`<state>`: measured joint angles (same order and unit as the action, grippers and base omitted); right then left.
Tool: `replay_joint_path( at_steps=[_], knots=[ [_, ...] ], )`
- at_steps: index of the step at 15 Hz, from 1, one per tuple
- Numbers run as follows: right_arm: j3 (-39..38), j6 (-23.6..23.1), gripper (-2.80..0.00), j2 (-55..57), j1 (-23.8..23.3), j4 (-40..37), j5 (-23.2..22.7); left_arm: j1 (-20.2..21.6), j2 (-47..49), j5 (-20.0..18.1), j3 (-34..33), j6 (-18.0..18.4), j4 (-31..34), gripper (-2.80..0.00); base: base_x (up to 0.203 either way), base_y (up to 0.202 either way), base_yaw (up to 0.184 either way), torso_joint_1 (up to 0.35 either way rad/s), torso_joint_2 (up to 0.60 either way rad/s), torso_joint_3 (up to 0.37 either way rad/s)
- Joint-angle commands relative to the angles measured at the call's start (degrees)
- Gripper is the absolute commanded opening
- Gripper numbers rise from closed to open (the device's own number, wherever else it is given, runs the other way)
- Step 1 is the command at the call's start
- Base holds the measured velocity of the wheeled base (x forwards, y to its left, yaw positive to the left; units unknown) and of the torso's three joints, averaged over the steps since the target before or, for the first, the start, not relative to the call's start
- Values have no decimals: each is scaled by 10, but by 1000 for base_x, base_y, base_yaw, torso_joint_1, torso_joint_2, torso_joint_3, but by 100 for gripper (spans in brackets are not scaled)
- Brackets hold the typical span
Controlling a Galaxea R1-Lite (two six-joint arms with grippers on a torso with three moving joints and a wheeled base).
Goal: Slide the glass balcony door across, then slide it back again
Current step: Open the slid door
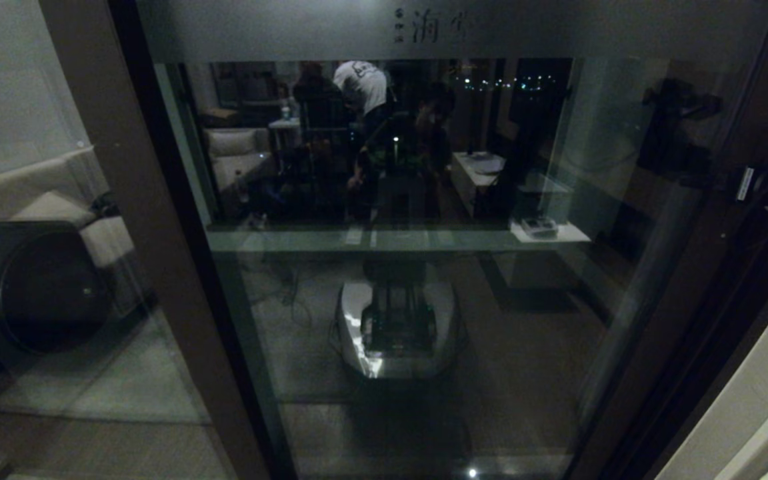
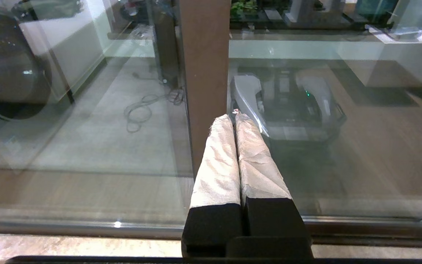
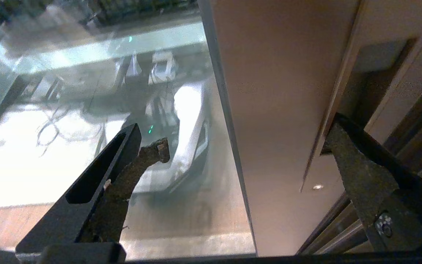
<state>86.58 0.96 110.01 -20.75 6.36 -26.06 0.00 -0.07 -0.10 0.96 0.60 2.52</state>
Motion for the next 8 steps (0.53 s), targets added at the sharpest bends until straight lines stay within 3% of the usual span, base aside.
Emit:
replay_joint_path(
  at_steps=[1,8],
  knots=[
    [-4,0,0,-3,3,1,-2,0,0,0,0,0,0,-280,0,0,0,0,0,0],
    [-14,-1,0,-10,11,1,-2,0,0,0,0,0,0,-280,0,0,0,0,0,0]
  ],
)
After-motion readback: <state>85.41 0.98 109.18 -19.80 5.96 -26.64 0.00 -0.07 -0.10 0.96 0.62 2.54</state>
